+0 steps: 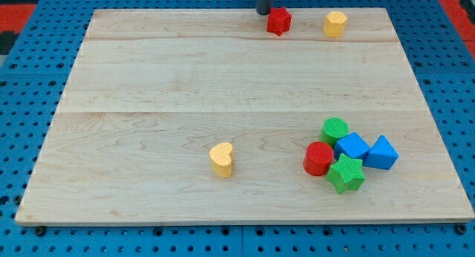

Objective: Move arm towards bottom center

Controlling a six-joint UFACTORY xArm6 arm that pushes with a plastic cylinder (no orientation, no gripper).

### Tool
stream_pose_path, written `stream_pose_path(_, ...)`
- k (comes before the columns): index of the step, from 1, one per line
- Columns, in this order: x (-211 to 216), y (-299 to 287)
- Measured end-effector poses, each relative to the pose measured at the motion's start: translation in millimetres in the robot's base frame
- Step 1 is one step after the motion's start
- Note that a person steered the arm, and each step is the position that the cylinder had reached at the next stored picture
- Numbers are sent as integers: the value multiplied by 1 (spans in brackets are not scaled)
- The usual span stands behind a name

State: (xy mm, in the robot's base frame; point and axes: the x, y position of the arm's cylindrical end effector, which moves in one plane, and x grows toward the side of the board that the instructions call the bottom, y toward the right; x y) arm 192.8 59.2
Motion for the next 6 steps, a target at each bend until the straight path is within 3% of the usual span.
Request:
stream_pose_path(2,0,15)
stream_pose_path(4,21,-48)
stream_pose_path(5,110,-56)
stream_pose_path(6,191,-14)
